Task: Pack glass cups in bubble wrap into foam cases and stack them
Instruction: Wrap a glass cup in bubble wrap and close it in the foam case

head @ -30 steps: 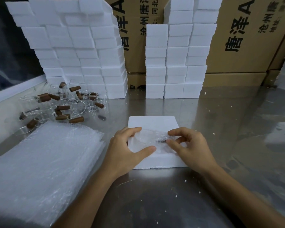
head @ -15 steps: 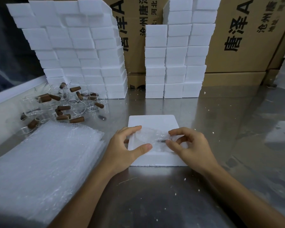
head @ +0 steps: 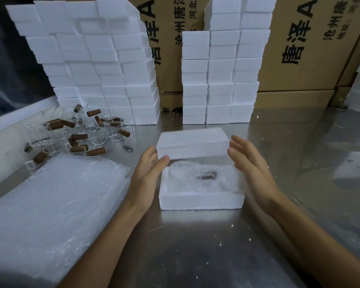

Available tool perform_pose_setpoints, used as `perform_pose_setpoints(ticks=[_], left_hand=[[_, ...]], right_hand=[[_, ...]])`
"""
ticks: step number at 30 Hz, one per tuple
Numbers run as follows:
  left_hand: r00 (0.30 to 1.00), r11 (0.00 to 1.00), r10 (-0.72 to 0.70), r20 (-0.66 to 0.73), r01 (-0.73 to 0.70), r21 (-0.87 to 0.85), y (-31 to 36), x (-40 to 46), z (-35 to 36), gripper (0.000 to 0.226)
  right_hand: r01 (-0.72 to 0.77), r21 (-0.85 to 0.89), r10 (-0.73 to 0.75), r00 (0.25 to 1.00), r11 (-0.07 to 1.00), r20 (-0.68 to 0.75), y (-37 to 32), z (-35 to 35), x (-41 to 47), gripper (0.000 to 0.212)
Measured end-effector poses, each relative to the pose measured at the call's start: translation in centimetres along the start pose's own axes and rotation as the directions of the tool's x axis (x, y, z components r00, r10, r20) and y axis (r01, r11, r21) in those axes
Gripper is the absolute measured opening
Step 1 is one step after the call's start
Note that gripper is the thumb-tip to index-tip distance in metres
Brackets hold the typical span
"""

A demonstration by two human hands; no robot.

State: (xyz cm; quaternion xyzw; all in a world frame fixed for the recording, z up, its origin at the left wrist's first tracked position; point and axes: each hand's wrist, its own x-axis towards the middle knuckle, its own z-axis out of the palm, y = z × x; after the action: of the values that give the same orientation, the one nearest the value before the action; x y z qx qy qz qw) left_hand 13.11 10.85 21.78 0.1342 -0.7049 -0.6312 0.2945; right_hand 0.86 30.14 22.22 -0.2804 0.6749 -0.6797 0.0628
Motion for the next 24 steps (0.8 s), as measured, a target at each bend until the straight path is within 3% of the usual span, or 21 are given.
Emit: perform_pose_setpoints(ticks=[5, 11, 13, 17, 24], left_hand=[[0.984, 0.984, 0.16, -0.081, -0.165, -0.065, 1.5, -0.2, -0.5, 0.037], [0.975, 0.982, 0.181, -0.132, -0.187, -0.032, 1.8, -0.8, -0.1, 0.025], [0.971, 0.98, 0.195, -0.137, -0.198, -0.011, 1.6, -0.8, 0.1, 0.02], [0.971, 0.977, 0.198, -0.136, -0.184, 0.11, 0.5, -0.5, 0.4, 0.008], [0.99, 0.974, 0.135, -0.035, -0.126, 0.188, -0.9, -0.4, 0.1, 0.029]], right_hand=[[0.14, 0.054, -0.131, 0.979, 0.989, -0.156, -0.7, -0.8, -0.6, 0.036], [0.198, 0.079, -0.176, 0.96, 0.977, -0.219, -0.7, -1.0, -1.2, 0.02], [0.18, 0.057, -0.165, 0.965, 0.982, -0.205, -0.5, -0.8, -1.5, 0.007], [0.096, -0.023, -0.099, 0.978, 0.995, -0.186, 0.3, -0.5, -1.6, 0.013], [0.006, -0.118, -0.02, 0.993, 0.993, -0.12, 0.9, -1.1, -1.3, 0.009]])
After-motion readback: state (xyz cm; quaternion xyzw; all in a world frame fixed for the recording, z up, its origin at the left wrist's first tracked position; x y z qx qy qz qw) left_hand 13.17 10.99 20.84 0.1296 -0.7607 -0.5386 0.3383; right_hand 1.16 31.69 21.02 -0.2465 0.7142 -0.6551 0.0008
